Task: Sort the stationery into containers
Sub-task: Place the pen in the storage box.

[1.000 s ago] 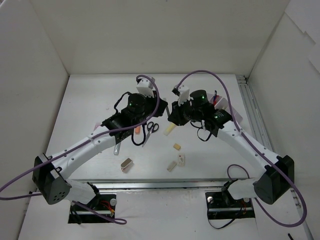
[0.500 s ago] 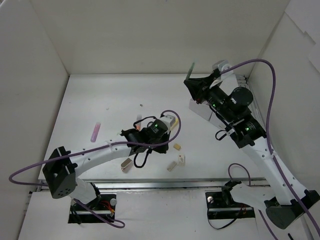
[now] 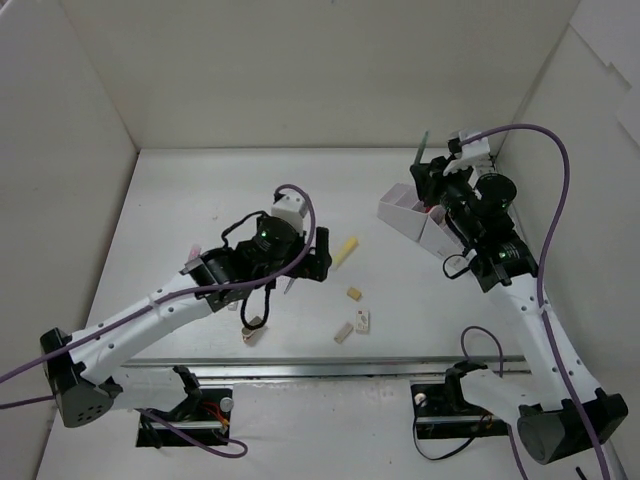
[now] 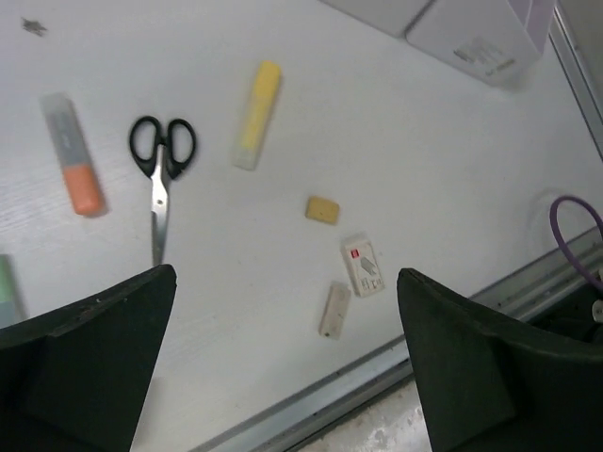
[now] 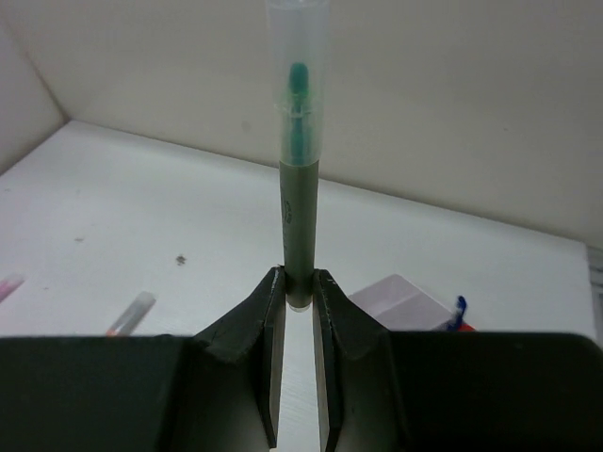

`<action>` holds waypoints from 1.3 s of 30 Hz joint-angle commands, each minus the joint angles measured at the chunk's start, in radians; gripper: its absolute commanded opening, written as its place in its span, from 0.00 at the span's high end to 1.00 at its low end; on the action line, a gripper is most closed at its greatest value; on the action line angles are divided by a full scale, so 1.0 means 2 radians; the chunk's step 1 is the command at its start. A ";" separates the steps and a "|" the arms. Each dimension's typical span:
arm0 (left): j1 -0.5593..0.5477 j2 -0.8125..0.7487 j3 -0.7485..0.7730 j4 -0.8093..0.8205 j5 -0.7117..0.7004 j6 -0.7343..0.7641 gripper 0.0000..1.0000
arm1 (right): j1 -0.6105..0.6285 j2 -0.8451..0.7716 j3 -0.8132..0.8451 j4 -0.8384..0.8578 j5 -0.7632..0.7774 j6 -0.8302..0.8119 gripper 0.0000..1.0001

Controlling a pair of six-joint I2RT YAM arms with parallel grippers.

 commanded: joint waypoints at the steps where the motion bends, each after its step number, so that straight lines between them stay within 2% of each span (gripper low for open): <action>1: 0.034 -0.038 0.007 0.003 -0.039 0.006 0.00 | -0.040 0.023 -0.021 0.040 0.026 -0.009 1.00; 8: 0.126 -0.101 -0.072 0.035 -0.030 0.007 0.01 | -0.148 0.102 -0.048 0.072 -0.004 0.035 1.00; 13: 0.178 -0.141 -0.128 0.055 -0.009 0.001 0.01 | -0.180 0.150 -0.057 0.085 -0.010 0.021 1.00; 19: 0.213 -0.149 -0.151 0.064 0.010 0.005 0.01 | -0.192 0.198 -0.056 0.096 -0.034 -0.002 1.00; 35: 0.222 -0.161 -0.172 0.074 0.003 -0.003 0.00 | -0.192 0.247 -0.075 0.103 0.003 -0.020 0.98; 38: 0.222 -0.165 -0.175 0.076 0.002 -0.004 0.01 | -0.191 0.246 -0.088 0.112 0.015 -0.013 0.96; 39: 0.222 -0.167 -0.177 0.076 0.001 -0.005 0.01 | -0.192 0.246 -0.090 0.112 0.017 -0.009 0.91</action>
